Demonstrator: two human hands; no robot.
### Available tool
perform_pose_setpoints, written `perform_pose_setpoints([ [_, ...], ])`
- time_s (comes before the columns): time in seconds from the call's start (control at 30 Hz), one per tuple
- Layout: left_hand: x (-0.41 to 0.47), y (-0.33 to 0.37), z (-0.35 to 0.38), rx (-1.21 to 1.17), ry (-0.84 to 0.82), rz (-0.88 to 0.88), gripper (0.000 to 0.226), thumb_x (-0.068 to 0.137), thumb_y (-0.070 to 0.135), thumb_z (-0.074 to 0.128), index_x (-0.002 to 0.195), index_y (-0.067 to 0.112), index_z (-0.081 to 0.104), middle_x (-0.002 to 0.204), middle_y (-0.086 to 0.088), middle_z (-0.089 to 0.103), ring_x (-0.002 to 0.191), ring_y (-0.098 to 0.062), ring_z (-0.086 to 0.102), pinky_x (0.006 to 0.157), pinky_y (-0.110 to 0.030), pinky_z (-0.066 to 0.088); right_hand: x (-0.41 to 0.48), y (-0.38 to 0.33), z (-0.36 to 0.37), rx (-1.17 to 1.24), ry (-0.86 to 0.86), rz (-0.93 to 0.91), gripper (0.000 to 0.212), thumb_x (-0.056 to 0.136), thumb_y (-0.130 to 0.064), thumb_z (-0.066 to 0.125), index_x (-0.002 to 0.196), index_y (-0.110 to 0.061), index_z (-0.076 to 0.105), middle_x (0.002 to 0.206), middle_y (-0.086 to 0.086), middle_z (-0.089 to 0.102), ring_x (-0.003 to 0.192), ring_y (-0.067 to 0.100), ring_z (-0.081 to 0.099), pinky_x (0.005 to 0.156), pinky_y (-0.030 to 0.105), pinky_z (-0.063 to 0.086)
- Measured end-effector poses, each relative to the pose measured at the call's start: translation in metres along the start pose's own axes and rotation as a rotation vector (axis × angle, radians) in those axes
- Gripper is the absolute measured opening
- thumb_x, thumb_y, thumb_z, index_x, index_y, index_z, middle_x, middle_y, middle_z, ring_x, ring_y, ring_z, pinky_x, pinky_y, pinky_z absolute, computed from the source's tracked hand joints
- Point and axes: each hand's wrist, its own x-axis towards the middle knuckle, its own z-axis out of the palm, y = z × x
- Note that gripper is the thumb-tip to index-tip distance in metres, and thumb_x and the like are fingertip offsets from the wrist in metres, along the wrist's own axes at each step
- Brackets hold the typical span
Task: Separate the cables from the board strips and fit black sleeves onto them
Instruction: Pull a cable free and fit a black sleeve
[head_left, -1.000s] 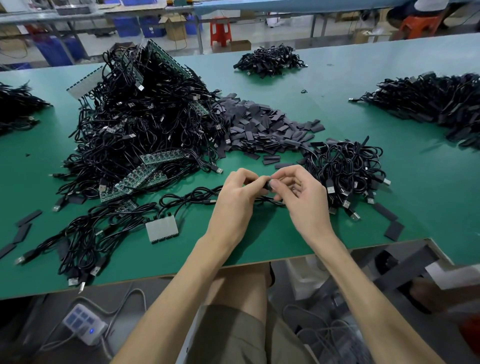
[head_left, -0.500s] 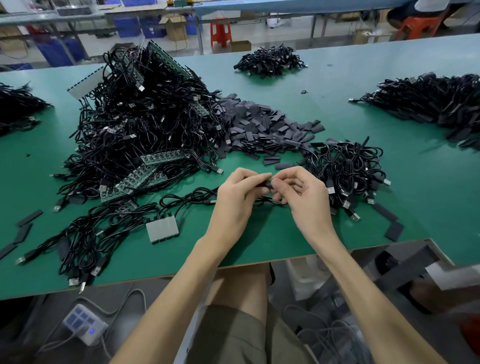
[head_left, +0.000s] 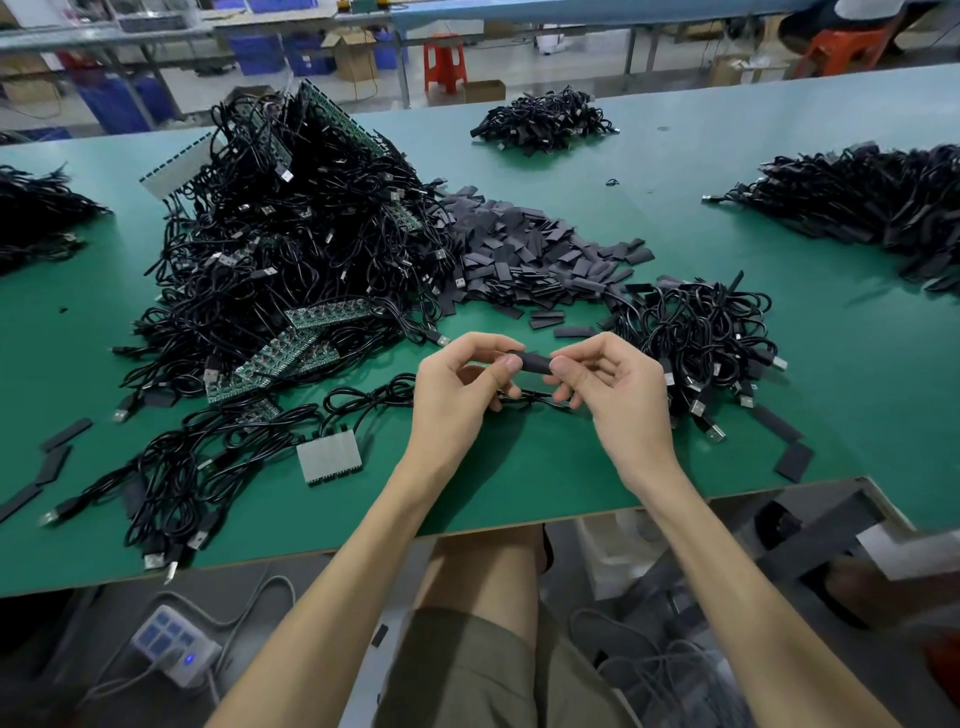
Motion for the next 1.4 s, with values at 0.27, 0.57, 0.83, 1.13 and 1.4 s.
perform_pose_setpoints([
  [0.27,-0.0009,-0.0007,-0.0003,0.005,-0.004,0.004,0.011,0.093,0.0,0.07,0.093,0.011,0.072,0.074,0.005,0.07,0.063,-0.014,0.067,0.054,-0.025,0.05,0.0002,-0.0039,0.0001,0.018,-0.007,0.016,0.023,0.09,-0.008,0.076,0.08,-0.029,0.074,0.075,0.004,0.076,0.069,0.034,0.07,0.06,0.024,0.052],
  [0.57,0.0003,-0.002,0.0011,0.024,0.01,0.017,0.017,0.093,0.001,0.07,0.09,0.017,0.072,0.073,0.004,0.07,0.064,-0.015,0.067,0.054,-0.026,0.05,0.0004,-0.0018,0.0003,0.006,-0.014,0.018,0.023,0.09,-0.007,0.076,0.08,-0.028,0.073,0.075,0.004,0.075,0.067,0.028,0.07,0.059,0.022,0.051],
  [0.83,0.0024,-0.0054,-0.0012,-0.008,0.047,-0.002,0.002,0.097,0.006,0.066,0.098,0.005,0.067,0.084,-0.002,0.071,0.068,-0.017,0.069,0.053,-0.03,0.051,-0.0008,0.0005,0.0016,-0.051,-0.008,-0.004,0.017,0.094,-0.008,0.073,0.089,-0.024,0.072,0.082,0.005,0.076,0.068,0.018,0.069,0.061,0.022,0.051],
  [1.13,0.0022,-0.0081,-0.0031,0.038,0.032,0.017,0.003,0.097,0.01,0.068,0.094,0.009,0.069,0.071,-0.008,0.069,0.063,-0.017,0.065,0.053,-0.03,0.051,-0.0003,0.0016,0.0021,-0.06,-0.003,0.021,0.014,0.093,-0.007,0.074,0.089,-0.021,0.072,0.08,0.004,0.076,0.066,0.016,0.069,0.06,0.021,0.051],
  [1.4,0.0031,-0.0073,-0.0005,0.079,0.036,0.008,0.006,0.099,0.01,0.065,0.095,0.005,0.066,0.069,-0.013,0.068,0.052,-0.009,0.059,0.051,-0.024,0.048,-0.0019,-0.0006,0.0059,-0.137,-0.017,-0.028,0.008,0.094,-0.013,0.074,0.097,-0.02,0.073,0.085,-0.001,0.075,0.08,0.018,0.073,0.074,0.026,0.057],
])
